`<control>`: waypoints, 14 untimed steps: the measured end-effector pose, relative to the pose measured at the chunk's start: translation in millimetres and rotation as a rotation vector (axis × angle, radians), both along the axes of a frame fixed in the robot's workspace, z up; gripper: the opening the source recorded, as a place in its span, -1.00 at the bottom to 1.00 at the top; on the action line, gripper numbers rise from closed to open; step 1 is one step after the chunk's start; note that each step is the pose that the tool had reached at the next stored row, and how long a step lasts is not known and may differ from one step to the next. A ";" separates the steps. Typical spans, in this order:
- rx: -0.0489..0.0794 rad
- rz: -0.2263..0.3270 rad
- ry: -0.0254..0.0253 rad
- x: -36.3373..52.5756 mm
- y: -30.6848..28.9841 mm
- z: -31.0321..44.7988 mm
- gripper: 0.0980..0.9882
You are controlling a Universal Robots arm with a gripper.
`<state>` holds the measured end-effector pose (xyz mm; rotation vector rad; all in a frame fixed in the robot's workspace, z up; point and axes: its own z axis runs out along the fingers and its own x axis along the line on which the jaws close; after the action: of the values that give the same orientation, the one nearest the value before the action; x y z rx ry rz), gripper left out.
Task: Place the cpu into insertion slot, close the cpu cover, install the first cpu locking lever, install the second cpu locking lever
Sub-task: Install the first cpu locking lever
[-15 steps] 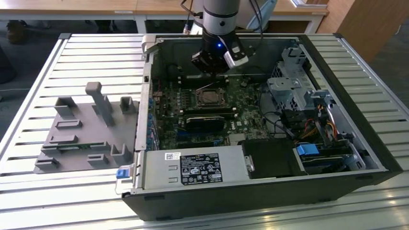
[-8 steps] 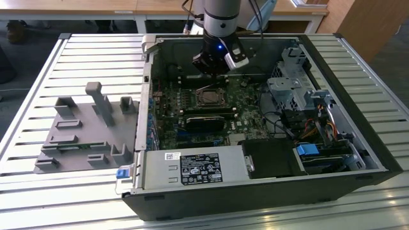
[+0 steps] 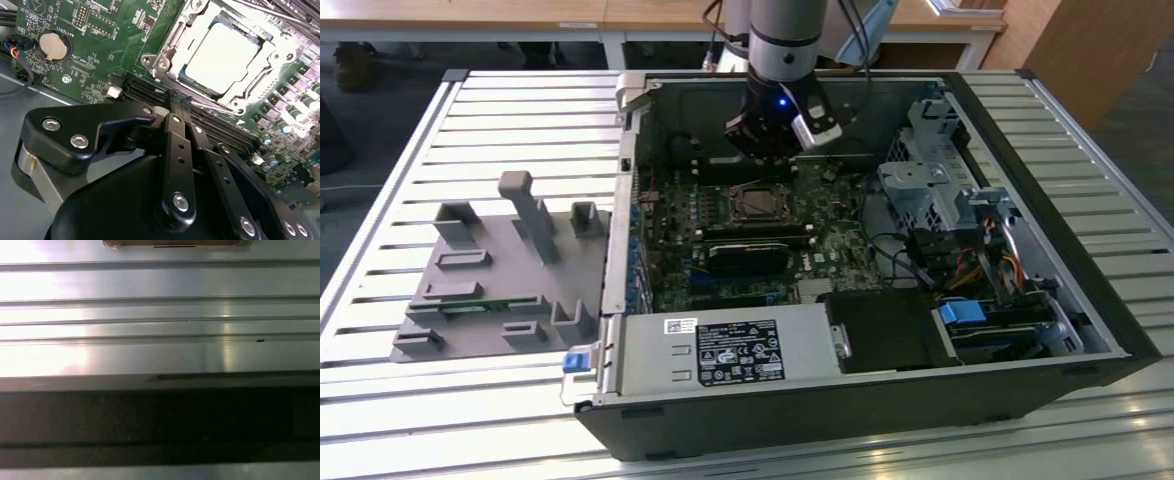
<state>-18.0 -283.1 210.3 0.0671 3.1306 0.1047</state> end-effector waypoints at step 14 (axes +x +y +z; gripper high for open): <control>0.000 0.000 0.0000 1.0 0.0 -7.5 -0.96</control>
<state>-17.0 -283.1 202.8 0.0672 3.1306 0.1044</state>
